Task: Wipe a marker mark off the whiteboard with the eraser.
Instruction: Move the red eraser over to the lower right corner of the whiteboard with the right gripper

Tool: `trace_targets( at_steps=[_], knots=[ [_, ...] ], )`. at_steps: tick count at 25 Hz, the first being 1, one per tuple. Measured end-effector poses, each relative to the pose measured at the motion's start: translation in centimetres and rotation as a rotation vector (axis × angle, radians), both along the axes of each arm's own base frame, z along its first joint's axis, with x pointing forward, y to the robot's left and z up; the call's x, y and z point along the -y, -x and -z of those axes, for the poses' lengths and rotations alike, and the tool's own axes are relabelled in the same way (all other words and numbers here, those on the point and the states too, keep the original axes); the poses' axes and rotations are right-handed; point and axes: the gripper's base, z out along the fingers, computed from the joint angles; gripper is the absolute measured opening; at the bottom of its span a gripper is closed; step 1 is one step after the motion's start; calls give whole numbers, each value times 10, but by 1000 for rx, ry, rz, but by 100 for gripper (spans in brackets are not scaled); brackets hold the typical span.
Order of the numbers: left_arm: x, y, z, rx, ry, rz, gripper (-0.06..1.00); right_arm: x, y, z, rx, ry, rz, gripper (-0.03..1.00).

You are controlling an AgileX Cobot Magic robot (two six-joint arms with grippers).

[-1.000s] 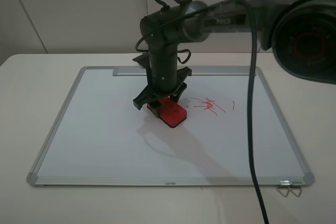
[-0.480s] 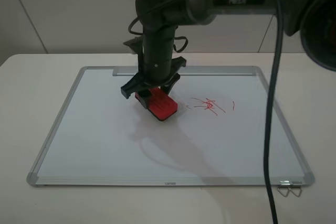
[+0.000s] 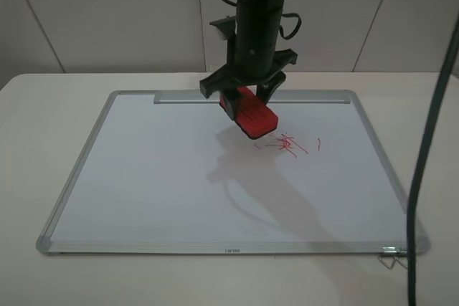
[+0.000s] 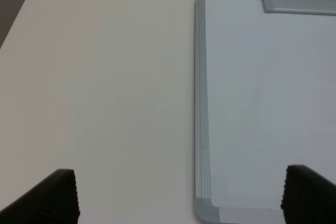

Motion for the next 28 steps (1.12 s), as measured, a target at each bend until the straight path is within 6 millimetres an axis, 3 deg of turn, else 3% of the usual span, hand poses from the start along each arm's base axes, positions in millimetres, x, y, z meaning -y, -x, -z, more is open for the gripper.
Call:
trace_targets(
  at_steps=[7, 13, 16, 22, 28],
  knots=[
    [0, 0, 0, 0, 0, 0, 77, 84, 15, -5, -44, 28, 210, 51],
    [0, 0, 0, 0, 0, 0, 77, 159, 45, 2, -7, -5, 422, 51],
    [0, 0, 0, 0, 0, 0, 77, 185, 64, 8, 15, -21, 512, 51],
    [0, 0, 0, 0, 0, 0, 77, 199, 94, 23, 37, -36, 553, 51],
    [0, 0, 0, 0, 0, 0, 77, 199, 103, 39, 54, -52, 574, 51]
  ],
)
